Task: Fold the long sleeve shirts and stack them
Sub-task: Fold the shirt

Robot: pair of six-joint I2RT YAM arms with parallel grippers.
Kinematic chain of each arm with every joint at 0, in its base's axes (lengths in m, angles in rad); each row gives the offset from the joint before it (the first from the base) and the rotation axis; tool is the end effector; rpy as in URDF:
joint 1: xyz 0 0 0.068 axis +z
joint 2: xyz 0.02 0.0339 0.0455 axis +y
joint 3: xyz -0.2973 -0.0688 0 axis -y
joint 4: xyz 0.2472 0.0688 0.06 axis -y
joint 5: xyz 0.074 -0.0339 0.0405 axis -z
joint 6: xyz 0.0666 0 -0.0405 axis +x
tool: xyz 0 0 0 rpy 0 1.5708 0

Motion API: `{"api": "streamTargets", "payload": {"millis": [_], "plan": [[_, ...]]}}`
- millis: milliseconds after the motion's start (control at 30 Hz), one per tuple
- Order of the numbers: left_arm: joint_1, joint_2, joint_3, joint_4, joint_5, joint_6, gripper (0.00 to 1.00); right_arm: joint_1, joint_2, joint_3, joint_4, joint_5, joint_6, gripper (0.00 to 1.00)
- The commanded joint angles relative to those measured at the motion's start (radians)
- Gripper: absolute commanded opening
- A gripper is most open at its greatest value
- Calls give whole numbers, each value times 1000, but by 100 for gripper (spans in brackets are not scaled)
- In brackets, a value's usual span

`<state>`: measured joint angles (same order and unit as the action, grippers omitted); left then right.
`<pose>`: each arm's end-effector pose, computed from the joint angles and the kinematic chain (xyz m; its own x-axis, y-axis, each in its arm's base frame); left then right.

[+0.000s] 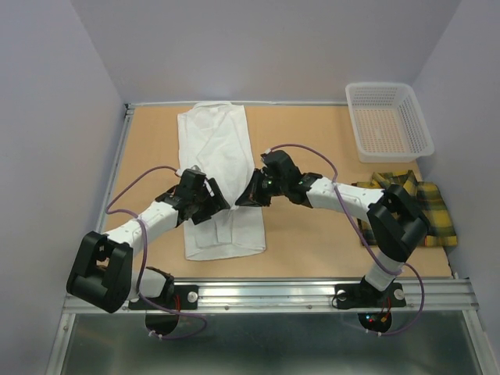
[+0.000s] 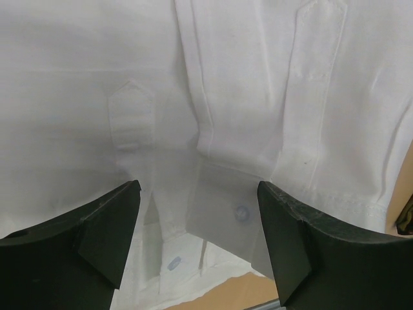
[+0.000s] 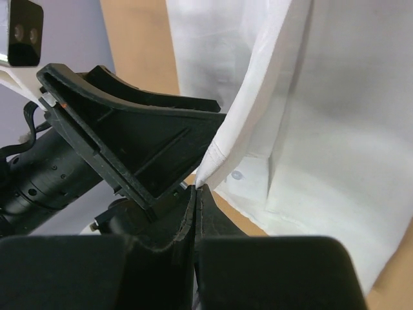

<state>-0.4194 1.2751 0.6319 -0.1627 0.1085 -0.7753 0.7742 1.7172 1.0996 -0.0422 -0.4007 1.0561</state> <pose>0.2384 -0.1142 0.1965 -0.8019 -0.4043 -0.4399 -0.1232 0.8323 -0.5405 0.2725 0.3028 0.2304 -0.9679 0.1745 -0.1808 -0.0439 0.5910 0.8054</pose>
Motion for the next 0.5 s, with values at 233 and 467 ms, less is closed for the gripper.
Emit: {"api": "streamTargets", "payload": {"millis": [233, 467], "plan": [[-5, -34, 57, -28, -43, 4, 86, 11, -34, 72, 31, -29, 56, 2], [-5, -49, 48, -29, -55, -7, 86, 11, -41, 65, 31, -41, 76, 1]]}}
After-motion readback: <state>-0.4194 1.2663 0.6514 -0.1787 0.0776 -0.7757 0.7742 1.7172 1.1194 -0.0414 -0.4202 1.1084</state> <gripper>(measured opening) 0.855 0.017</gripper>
